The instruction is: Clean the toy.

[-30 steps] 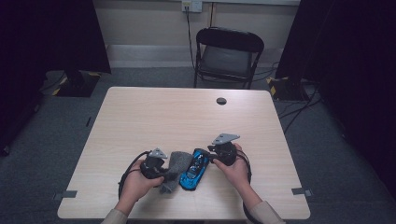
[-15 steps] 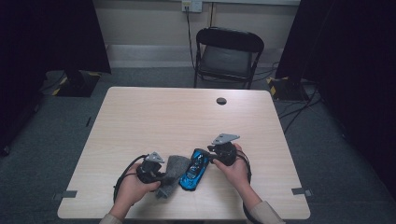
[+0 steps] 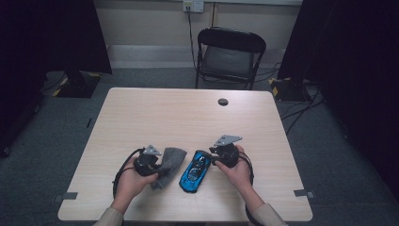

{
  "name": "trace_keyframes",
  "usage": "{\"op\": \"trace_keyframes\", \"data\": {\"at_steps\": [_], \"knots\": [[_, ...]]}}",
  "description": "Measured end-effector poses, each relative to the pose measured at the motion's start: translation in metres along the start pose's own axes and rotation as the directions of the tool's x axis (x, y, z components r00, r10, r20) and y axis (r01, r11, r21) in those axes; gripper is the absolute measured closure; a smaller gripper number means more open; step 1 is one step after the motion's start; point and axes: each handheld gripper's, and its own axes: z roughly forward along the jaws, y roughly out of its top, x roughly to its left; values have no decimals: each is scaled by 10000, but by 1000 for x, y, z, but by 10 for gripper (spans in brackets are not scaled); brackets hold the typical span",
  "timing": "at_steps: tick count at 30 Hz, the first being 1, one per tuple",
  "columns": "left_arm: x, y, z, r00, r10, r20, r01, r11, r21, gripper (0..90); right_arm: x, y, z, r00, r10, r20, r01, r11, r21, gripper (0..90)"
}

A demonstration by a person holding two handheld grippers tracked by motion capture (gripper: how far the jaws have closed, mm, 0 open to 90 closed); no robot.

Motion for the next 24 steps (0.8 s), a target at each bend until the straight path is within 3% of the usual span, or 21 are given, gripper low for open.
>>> {"op": "trace_keyframes", "data": {"at_steps": [7,11,13,17,19,24], "knots": [[-5,27,28,9995,279,-174,-274,9993,264,735,-1,0,0,10000,48,-76,-48,10000,-24,648],[-14,35,38,9939,1047,-341,-1021,9922,720,736,-2,-1,0,9999,76,-86,-76,10000,-36,648],[-16,36,37,9920,1224,-301,-1195,9892,850,739,-1,-1,0,9999,107,-76,-107,9999,-70,648],[-19,33,35,9926,1210,103,-1215,9886,892,740,-1,-2,0,9999,145,-76,-146,9998,-125,648],[-20,27,31,9938,998,491,-1033,9918,748,740,0,-2,0,9999,124,-91,-125,9999,-87,646],[-19,16,24,9934,675,930,-725,9961,512,740,2,-1,0,9999,62,-101,-62,10000,-35,646]]}}
